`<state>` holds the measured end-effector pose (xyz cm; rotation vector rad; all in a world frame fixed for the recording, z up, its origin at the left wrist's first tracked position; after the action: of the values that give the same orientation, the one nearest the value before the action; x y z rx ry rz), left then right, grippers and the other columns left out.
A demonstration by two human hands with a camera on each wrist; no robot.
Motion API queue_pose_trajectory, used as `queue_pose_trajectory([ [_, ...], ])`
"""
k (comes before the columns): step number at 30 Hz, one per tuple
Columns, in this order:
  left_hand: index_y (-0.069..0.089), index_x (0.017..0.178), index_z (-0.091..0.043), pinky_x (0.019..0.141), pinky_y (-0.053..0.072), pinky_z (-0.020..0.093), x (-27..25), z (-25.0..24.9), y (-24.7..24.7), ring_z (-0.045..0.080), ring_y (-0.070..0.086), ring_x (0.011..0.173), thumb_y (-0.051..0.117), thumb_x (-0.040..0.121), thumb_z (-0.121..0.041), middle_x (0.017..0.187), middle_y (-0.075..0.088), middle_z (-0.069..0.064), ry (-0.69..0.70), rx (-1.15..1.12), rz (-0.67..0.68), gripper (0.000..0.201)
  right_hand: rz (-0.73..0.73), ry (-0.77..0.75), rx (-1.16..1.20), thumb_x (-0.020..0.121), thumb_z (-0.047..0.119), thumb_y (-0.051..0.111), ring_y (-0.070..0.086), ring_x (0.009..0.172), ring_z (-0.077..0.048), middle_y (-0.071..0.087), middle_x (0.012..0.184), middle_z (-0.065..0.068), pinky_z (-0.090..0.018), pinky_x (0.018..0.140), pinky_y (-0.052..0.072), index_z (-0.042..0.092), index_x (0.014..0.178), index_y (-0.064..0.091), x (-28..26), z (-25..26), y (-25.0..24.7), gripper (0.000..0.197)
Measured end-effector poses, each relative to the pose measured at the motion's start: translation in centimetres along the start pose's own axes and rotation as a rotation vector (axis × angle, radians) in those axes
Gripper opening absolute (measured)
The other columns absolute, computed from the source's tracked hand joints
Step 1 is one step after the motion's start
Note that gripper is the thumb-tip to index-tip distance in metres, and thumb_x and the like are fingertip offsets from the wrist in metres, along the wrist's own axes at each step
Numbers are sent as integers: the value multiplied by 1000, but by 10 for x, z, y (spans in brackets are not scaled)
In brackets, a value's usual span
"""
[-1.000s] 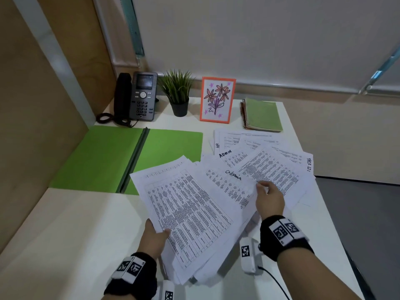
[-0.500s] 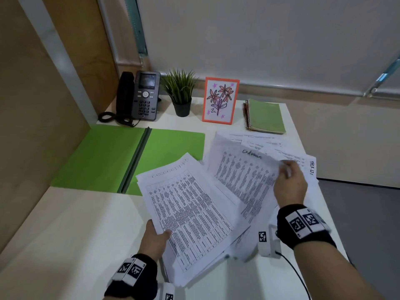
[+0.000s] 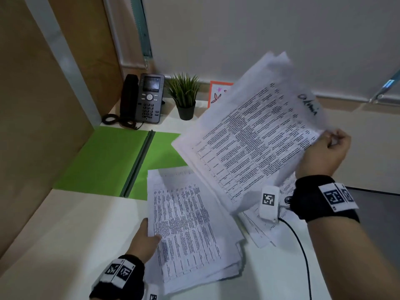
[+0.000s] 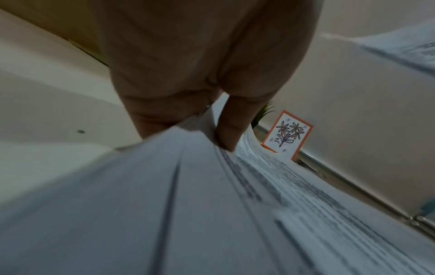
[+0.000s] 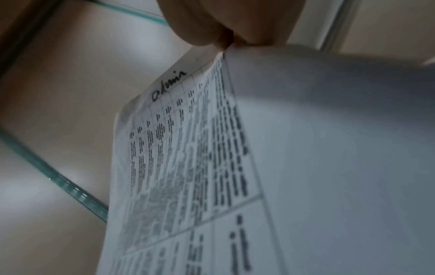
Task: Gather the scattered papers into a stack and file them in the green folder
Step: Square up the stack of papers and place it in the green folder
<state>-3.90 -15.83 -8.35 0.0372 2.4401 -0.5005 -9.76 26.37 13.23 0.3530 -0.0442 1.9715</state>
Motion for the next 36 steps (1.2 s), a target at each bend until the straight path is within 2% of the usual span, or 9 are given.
queue_pose_trajectory([
  [5, 26, 146, -11, 102, 35, 36, 5, 4, -2, 30, 45, 128, 61, 85, -6, 144, 43, 11, -33, -6, 30, 70, 250, 38, -153, 96, 5, 40, 47, 51, 11, 46, 74, 11, -1, 49, 33, 16, 97, 44, -28, -25, 30, 12],
  [8, 40, 136, -10, 95, 41, 34, 7, 5, -1, 26, 59, 104, 72, 70, -32, 123, 63, 18, -47, -161, 20, 77, 522, 99, -333, 99, 9, 41, 42, 53, -5, 49, 71, 9, -13, 45, 34, 18, 96, 47, -66, -53, 49, 12],
  [11, 28, 147, -24, 115, 22, 38, 3, 8, -2, 21, 31, 140, 33, 92, -62, 153, 32, 1, -131, -307, -2, 67, 720, 162, -427, 99, 13, 41, 43, 55, -15, 56, 78, -1, -23, 49, 35, 17, 98, 51, -103, -82, 60, 11],
  [14, 22, 150, -26, 117, 16, 41, 6, 10, 0, 19, 20, 145, 36, 79, -75, 157, 22, -3, -91, -282, 0, 87, 813, 151, -457, 99, 13, 41, 46, 58, -14, 59, 89, -5, -20, 47, 38, 17, 100, 52, -128, -92, 72, 12],
  [16, 26, 149, -19, 114, 23, 39, 9, 10, -2, 22, 28, 142, 50, 76, -72, 154, 30, 2, -29, -204, -36, 93, 890, 144, -465, 100, 18, 40, 48, 61, -13, 57, 90, -3, -16, 50, 41, 19, 112, 49, -142, -91, 82, 16],
  [21, 45, 127, -21, 97, 36, 27, 10, 9, -2, 18, 52, 116, 62, 88, -35, 116, 55, -4, 87, -132, -57, 45, 794, 264, -598, 94, 36, 50, 43, 125, -27, 32, 142, -13, -41, 105, 38, 17, 145, 22, -144, -110, 68, 61],
  [27, 46, 124, -22, 99, 38, 29, 9, 8, 0, 20, 52, 114, 61, 89, -28, 118, 57, 0, 111, -127, -75, 38, 1196, 480, -1063, 85, 54, 55, 44, 127, -32, 36, 143, -15, -46, 105, 41, 12, 142, 32, -191, -176, 17, 75],
  [32, 27, 147, -14, 113, 30, 39, 15, 9, -2, 25, 40, 134, 50, 96, -27, 147, 42, 6, 104, -44, -48, 58, 1271, 436, -966, 88, 47, 56, 36, 133, -28, 29, 144, -12, -39, 109, 35, 14, 147, 24, -217, -165, 20, 74],
  [36, 40, 135, -23, 95, 41, 26, -3, -35, -15, 13, 55, 109, 47, 97, -20, 118, 60, -9, 292, -146, -59, 39, 1196, 509, -698, 78, 52, 67, 40, 132, -27, 29, 150, -8, -44, 109, 36, 20, 147, 18, -191, -143, 24, 90],
])
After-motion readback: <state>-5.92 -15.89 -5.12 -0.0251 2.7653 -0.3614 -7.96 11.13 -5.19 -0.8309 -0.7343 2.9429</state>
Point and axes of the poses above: each hand's wrist, its own x-axis towards the middle knuckle, its own y-axis out of the palm, z = x × y, the point moved 7 cm from there along x, towards the middle knuckle
